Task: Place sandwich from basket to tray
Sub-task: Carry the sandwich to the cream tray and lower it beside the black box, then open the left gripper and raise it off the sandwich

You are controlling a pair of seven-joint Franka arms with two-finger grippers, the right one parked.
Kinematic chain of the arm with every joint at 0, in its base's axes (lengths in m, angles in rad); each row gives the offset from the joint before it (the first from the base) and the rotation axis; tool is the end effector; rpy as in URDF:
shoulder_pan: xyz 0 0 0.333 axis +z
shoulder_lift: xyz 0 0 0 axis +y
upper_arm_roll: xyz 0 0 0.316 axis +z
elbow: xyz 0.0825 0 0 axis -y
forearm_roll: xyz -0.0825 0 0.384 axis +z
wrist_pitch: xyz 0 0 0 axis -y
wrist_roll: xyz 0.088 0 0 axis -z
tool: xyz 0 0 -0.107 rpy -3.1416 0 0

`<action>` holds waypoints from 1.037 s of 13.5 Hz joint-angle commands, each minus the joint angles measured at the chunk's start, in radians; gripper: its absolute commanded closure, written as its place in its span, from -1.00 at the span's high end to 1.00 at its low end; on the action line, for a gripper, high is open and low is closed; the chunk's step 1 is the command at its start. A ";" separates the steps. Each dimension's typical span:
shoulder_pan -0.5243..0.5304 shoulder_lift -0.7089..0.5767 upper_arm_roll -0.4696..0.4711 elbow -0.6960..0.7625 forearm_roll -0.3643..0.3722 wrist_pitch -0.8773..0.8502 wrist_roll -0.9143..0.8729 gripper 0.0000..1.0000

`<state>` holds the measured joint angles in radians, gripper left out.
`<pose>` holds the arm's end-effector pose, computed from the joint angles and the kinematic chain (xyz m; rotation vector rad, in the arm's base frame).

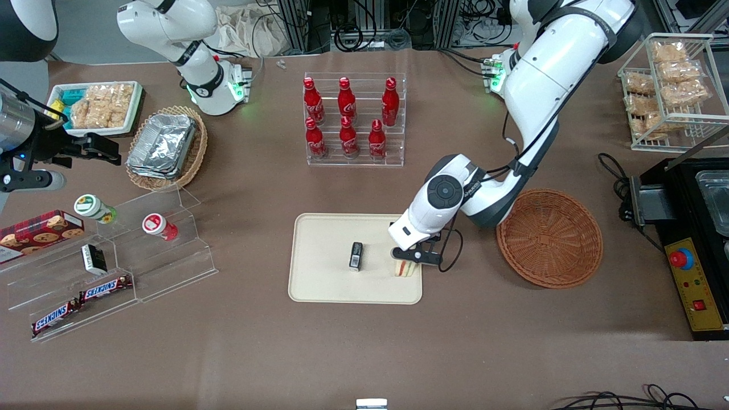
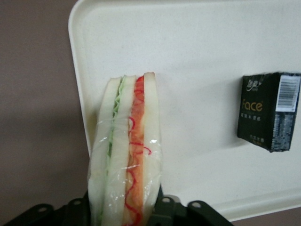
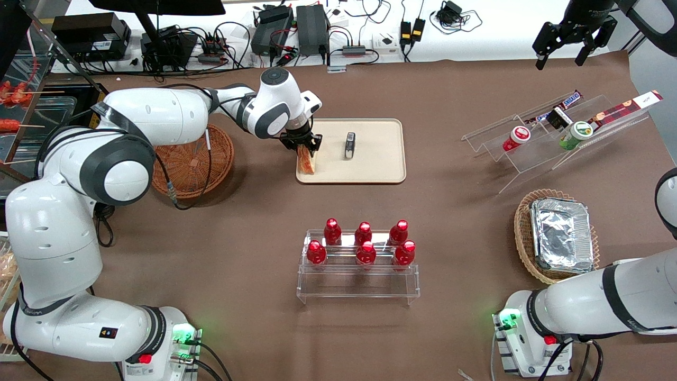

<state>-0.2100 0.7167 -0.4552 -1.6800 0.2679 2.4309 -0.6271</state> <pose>0.5661 -0.3944 0.2274 2.9827 -0.1751 0.0501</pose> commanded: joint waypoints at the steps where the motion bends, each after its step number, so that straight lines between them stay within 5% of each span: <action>1: -0.005 -0.009 0.000 0.046 0.030 -0.019 -0.088 1.00; 5: 0.009 -0.210 0.000 0.055 0.008 -0.302 -0.118 1.00; 7: 0.064 -0.325 -0.006 0.054 -0.060 -0.439 -0.094 1.00; 14: 0.355 -0.635 -0.002 0.056 -0.246 -0.798 0.334 1.00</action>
<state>0.0782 0.1725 -0.4489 -1.5883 0.0701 1.6897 -0.3769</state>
